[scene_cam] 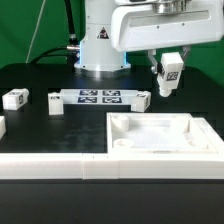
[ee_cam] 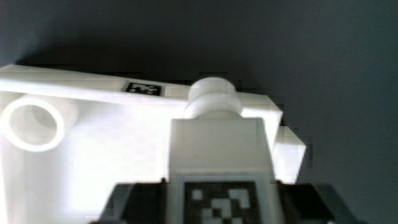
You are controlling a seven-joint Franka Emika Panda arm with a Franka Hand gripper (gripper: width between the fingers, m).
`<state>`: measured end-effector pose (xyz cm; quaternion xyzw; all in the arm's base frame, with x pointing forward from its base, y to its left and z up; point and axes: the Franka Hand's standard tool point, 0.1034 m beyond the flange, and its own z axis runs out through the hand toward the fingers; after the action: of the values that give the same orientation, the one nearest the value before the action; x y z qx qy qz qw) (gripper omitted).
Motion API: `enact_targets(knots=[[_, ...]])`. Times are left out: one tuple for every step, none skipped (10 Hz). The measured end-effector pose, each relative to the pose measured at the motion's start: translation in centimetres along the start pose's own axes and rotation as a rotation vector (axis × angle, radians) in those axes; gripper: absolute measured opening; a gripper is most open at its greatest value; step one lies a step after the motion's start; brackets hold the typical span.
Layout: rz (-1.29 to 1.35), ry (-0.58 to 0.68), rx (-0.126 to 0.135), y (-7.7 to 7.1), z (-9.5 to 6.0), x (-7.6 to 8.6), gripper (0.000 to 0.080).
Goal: Assemble one leg
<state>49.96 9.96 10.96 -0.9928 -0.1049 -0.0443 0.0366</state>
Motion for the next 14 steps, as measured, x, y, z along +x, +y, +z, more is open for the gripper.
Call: enact_targets(knots=[[-0.054,0.02,-0.014,0.4,0.1,0.7,0.0288],[-0.114,0.039,-0.028,0.9,-0.4,2.1,0.0288],[-0.176,0.064,-0.047,0.8,-1.0,3.4,0.0288],[-0.188,0.068,-0.049,0.6,-1.2,3.7,0.0288],[-0.185,0.067,-0.049,0.7,-1.1,3.6,0.0288],[-0.185,0.072,-0.049,0.7,-1.1,3.6,0.0288],[-0.184,0.099,-0.051,0.7,-1.1,3.7,0.0288],[-0.214,0.12,-0.057,0.9,-1.0,4.0,0.0288],[-0.276,0.213,-0.078,1.7,-0.8,5.1,0.0288],[-0.327,0.307,-0.107,2.7,-0.4,5.8,0.0288],[-0.364,0.414,-0.143,3.8,-0.4,6.7,0.0288],[-0.36,0.443,-0.152,4.3,-0.1,7.0,0.0288],[-0.334,0.401,-0.131,3.7,-0.2,6.9,0.0288],[-0.346,0.409,-0.135,3.6,-0.8,7.1,0.0288]])
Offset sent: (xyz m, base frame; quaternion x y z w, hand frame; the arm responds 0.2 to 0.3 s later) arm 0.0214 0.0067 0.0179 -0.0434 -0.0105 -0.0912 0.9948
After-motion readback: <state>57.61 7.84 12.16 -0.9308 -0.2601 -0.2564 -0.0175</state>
